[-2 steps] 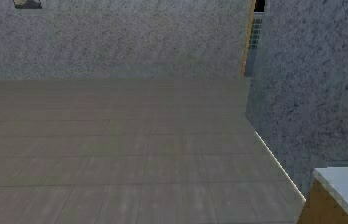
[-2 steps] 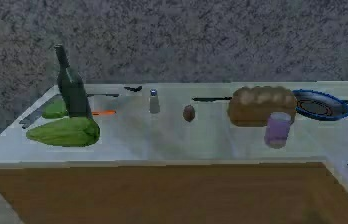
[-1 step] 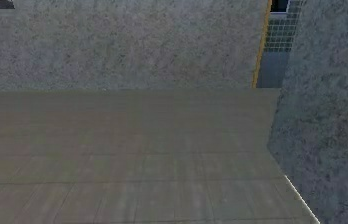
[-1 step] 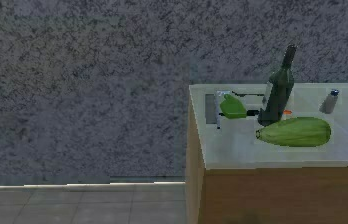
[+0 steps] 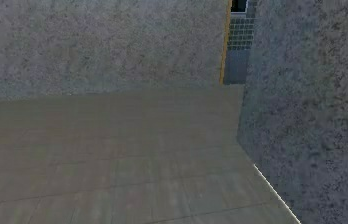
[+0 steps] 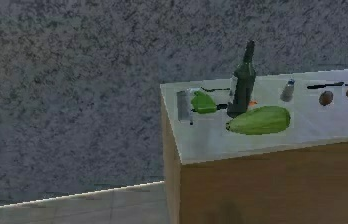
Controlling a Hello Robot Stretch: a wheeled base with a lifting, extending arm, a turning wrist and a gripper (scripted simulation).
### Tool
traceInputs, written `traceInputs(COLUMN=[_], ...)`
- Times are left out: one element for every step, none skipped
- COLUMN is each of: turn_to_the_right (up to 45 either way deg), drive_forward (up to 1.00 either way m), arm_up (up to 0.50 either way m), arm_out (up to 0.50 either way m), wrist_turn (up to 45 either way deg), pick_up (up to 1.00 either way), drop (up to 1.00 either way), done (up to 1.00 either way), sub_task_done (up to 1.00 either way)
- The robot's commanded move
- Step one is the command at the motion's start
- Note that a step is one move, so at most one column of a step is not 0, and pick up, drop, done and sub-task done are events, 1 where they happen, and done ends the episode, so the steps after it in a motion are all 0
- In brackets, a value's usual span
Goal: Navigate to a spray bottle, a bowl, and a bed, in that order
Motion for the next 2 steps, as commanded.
traceInputs(turn_to_the_right=[0.0, 3.0], drive_forward=[1.00, 0.00], arm_up=[0.00, 0.00], arm_out=[0.00, 0.00], wrist_turn=[0.0, 0.0], pick_up=[0.00, 0.00], drop=[0.00, 0.00], done=[0.00, 0.00], sub_task_done=[0.00, 0.00])
